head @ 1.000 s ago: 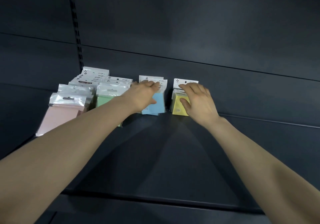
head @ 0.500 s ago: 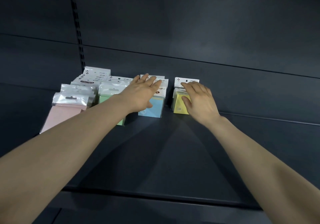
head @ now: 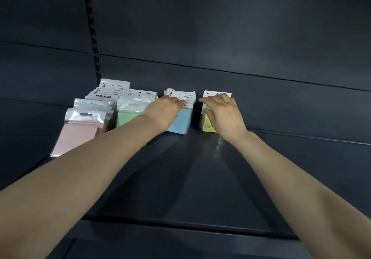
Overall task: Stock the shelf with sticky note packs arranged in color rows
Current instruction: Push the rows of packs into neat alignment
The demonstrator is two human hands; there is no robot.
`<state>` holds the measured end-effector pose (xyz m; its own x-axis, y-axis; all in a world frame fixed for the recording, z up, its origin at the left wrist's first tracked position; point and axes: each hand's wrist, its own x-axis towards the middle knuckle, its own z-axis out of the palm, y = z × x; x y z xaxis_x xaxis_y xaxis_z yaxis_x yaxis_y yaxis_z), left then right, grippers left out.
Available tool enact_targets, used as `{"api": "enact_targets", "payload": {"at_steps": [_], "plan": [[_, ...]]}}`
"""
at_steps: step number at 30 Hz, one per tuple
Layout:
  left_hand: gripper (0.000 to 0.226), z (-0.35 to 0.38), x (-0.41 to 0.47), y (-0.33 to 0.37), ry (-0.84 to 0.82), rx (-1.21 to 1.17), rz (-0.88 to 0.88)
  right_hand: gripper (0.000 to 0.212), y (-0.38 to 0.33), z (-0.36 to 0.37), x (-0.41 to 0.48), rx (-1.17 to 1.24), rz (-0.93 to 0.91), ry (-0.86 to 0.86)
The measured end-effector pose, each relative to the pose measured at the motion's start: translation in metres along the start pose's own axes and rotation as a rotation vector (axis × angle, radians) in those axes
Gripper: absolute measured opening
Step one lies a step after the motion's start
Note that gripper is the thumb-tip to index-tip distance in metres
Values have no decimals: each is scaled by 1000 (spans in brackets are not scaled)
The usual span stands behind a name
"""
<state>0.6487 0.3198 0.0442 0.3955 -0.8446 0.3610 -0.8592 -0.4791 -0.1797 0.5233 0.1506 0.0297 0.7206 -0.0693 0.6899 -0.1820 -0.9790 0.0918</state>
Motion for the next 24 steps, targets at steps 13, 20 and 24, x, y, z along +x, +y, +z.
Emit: {"api": "enact_targets", "payload": {"at_steps": [13,20,24], "plan": [[79,-6,15,3,-210,-410,-301,73,-41,-3,39,334,268,-509],[64,-6,15,-2,-216,-423,-218,56,-50,3,38,367,296,-461],[65,-9,12,-8,-222,-415,-184,56,-42,-4,35,415,340,-463]]}}
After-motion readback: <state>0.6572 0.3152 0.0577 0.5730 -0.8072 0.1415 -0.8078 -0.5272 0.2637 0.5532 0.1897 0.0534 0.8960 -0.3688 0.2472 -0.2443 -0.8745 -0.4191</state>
